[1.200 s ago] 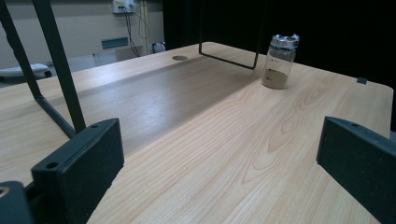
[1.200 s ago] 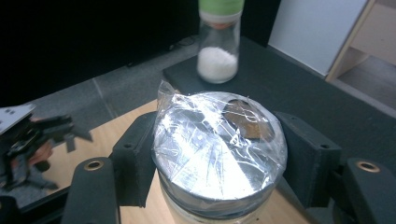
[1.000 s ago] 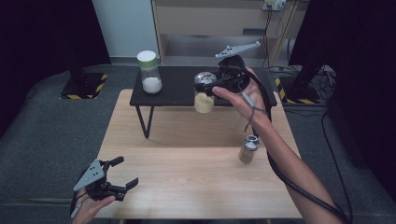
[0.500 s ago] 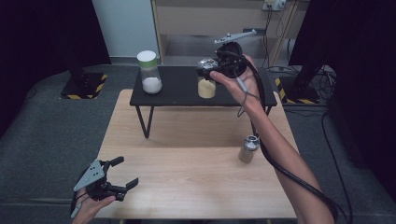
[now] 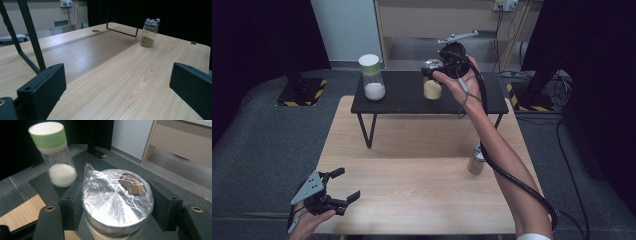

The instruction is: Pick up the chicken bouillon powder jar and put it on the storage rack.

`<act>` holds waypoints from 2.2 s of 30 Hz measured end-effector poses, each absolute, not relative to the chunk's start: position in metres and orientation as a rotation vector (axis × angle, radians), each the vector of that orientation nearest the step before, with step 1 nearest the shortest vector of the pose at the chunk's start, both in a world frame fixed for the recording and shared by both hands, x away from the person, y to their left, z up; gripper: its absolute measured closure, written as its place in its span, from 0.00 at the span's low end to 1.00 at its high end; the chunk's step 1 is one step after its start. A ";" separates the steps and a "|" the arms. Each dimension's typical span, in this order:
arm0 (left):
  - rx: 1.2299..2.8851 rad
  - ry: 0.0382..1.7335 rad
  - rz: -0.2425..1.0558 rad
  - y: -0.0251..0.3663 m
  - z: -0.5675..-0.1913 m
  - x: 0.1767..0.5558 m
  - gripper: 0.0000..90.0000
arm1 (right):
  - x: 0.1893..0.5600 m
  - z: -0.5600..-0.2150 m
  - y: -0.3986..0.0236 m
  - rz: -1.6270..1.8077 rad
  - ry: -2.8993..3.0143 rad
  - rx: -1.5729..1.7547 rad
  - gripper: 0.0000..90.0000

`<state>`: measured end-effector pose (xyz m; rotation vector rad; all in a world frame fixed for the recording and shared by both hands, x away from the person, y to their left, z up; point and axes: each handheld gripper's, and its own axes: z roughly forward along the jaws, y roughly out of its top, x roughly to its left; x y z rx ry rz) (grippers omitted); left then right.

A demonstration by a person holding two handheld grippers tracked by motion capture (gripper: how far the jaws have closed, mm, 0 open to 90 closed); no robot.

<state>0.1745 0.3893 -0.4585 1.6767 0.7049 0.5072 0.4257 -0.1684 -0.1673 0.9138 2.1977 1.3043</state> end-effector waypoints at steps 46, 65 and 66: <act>1.679 0.703 0.505 0.389 -0.459 0.175 0.00 | 0.460 -0.205 -0.158 1.311 2.199 0.992 0.39; 1.680 0.702 0.500 0.389 -0.459 0.176 0.00 | 0.440 -0.202 -0.175 1.442 2.107 0.913 0.08; 1.680 0.702 0.500 0.388 -0.459 0.176 0.00 | 0.437 -0.200 -0.176 1.446 2.102 0.901 0.08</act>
